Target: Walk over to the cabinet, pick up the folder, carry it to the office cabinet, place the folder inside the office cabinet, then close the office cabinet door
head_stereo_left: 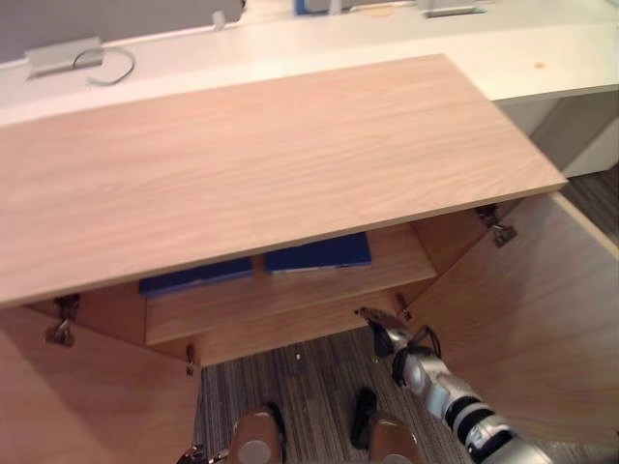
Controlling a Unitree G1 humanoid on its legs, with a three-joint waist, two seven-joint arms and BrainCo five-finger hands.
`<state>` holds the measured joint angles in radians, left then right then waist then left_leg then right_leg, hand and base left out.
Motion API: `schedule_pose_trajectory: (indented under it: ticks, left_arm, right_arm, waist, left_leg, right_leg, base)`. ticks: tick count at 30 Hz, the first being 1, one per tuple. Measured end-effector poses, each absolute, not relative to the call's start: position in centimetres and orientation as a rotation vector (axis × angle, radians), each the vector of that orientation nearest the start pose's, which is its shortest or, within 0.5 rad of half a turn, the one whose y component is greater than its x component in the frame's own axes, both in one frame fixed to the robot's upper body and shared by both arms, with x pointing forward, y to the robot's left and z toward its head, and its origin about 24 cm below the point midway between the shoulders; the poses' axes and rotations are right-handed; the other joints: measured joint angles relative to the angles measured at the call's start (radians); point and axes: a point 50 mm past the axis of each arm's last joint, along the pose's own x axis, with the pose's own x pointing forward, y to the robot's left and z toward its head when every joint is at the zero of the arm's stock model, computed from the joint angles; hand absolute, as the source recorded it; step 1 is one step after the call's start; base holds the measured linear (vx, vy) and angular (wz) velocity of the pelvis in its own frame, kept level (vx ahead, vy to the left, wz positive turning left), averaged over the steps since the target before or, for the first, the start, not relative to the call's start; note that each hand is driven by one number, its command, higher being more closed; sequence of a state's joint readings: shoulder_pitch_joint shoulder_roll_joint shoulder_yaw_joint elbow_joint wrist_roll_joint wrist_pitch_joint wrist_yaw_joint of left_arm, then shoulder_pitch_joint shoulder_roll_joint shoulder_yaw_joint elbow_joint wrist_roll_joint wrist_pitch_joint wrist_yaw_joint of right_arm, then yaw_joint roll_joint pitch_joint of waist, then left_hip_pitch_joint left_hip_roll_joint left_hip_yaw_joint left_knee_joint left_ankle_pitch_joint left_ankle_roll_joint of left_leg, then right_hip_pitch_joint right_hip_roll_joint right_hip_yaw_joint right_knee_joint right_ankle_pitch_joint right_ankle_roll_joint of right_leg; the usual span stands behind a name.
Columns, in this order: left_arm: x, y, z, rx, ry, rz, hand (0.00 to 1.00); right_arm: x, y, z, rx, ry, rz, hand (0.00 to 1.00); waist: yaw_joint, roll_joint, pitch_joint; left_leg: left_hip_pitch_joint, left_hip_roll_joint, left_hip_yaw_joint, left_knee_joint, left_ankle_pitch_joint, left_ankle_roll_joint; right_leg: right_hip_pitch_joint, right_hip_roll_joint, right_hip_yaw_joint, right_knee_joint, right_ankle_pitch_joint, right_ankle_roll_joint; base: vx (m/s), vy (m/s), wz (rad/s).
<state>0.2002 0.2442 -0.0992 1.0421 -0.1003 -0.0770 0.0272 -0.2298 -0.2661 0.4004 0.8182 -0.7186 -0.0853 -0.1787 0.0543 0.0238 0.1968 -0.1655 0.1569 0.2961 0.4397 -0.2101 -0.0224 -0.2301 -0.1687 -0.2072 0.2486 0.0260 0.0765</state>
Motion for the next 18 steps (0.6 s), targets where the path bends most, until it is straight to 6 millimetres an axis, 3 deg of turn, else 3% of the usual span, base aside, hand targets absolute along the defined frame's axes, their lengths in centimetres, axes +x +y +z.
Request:
schedule_pose_trajectory:
  ticks: [3,5,8,11,13,15,18]
  left_arm:
    - [5.3,23.7,-15.9,0.181,1.169,0.156,0.00]
    - [5.9,23.5,-15.9,0.169,1.156,0.175,0.00]
    - [7.6,22.3,-16.0,0.122,1.117,0.188,0.00]
    - [8.6,22.5,-15.7,0.094,1.084,0.244,0.00]
    - [9.2,21.4,-15.8,0.057,1.073,0.243,0.00]
    - [9.5,20.0,-16.0,0.026,1.071,0.223,0.00]
    - [9.3,19.8,-16.1,0.024,1.082,0.221,0.00]
  right_arm:
    - [22.6,-16.7,-9.1,-0.892,0.488,0.254,0.00]
    - [20.3,-17.7,-10.5,-0.701,0.608,0.126,0.00]
    - [17.0,-19.1,-12.1,-0.531,0.745,-0.016,0.00]
    - [13.5,-20.4,-13.4,-0.353,0.874,-0.187,0.00]
    - [11.4,-21.2,-14.3,-0.272,0.959,-0.280,0.00]
    - [9.6,-21.5,-15.0,-0.198,1.027,-0.353,0.00]
    - [7.5,-21.2,-15.9,-0.068,1.107,-0.452,0.00]
  waist:
    - [-0.028,-0.003,-0.050]
    - [-0.045,-0.012,-0.086]
    - [-0.072,-0.027,-0.113]
    - [-0.089,-0.045,-0.141]
    - [-0.097,-0.053,-0.158]
    - [-0.100,-0.055,-0.173]
    - [-0.101,-0.053,-0.185]
  left_leg:
    - [0.065,-0.028,0.055,-0.112,0.039,0.004]
    - [0.108,-0.046,0.084,-0.189,0.066,0.001]
    - [0.143,-0.054,0.100,-0.227,0.074,-0.004]
    - [0.171,-0.054,0.118,-0.251,0.076,-0.010]
    - [0.188,-0.053,0.151,-0.268,0.074,-0.013]
    - [0.201,-0.054,0.172,-0.284,0.074,-0.015]
    - [0.235,-0.051,0.207,-0.301,0.070,-0.027]
  right_leg:
    - [0.046,0.015,0.037,-0.134,0.075,0.000]
    - [0.080,0.020,0.055,-0.210,0.114,0.002]
    - [0.103,0.026,0.067,-0.239,0.121,0.004]
    - [0.114,0.038,0.081,-0.262,0.123,0.003]
    - [0.117,0.047,0.111,-0.282,0.133,0.001]
    - [0.119,0.052,0.131,-0.298,0.140,0.001]
    - [0.134,0.068,0.160,-0.313,0.143,-0.001]
  base:
    - [0.06,0.042,-0.42]
    - [0.09,0.002,-0.28]
    - [0.07,-0.013,-0.18]
    - [0.06,-0.016,-0.21]
    - [0.05,-0.007,-0.37]
    - [0.03,-0.003,-0.35]
    - [0.04,-0.007,-0.37]
